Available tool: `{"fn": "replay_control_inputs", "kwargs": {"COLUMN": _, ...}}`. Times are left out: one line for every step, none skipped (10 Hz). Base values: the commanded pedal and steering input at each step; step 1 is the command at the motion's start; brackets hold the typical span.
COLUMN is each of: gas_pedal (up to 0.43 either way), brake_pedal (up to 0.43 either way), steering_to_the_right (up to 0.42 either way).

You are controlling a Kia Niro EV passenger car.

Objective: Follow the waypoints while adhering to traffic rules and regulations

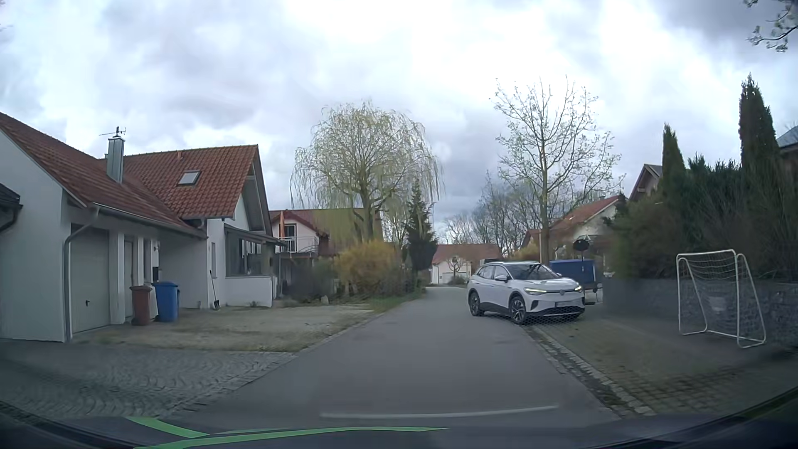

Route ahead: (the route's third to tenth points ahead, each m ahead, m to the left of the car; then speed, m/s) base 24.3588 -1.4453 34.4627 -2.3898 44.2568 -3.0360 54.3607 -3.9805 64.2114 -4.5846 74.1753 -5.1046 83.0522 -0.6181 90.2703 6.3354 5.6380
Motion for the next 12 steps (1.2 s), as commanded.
{"fn": "replay_control_inputs", "kwargs": {"gas_pedal": 0.26, "brake_pedal": 0.0, "steering_to_the_right": 0.014}}
{"fn": "replay_control_inputs", "kwargs": {"gas_pedal": 0.248, "brake_pedal": 0.0, "steering_to_the_right": 0.014}}
{"fn": "replay_control_inputs", "kwargs": {"gas_pedal": 0.24, "brake_pedal": 0.0, "steering_to_the_right": 0.014}}
{"fn": "replay_control_inputs", "kwargs": {"gas_pedal": 0.228, "brake_pedal": 0.0, "steering_to_the_right": 0.015}}
{"fn": "replay_control_inputs", "kwargs": {"gas_pedal": 0.228, "brake_pedal": 0.0, "steering_to_the_right": 0.017}}
{"fn": "replay_control_inputs", "kwargs": {"gas_pedal": 0.228, "brake_pedal": 0.0, "steering_to_the_right": 0.021}}
{"fn": "replay_control_inputs", "kwargs": {"gas_pedal": 0.228, "brake_pedal": 0.0, "steering_to_the_right": 0.024}}
{"fn": "replay_control_inputs", "kwargs": {"gas_pedal": 0.209, "brake_pedal": 0.0, "steering_to_the_right": 0.026}}
{"fn": "replay_control_inputs", "kwargs": {"gas_pedal": 0.209, "brake_pedal": 0.0, "steering_to_the_right": 0.03}}
{"fn": "replay_control_inputs", "kwargs": {"gas_pedal": 0.209, "brake_pedal": 0.0, "steering_to_the_right": 0.033}}
{"fn": "replay_control_inputs", "kwargs": {"gas_pedal": 0.209, "brake_pedal": 0.0, "steering_to_the_right": 0.035}}
{"fn": "replay_control_inputs", "kwargs": {"gas_pedal": 0.197, "brake_pedal": 0.0, "steering_to_the_right": 0.037}}
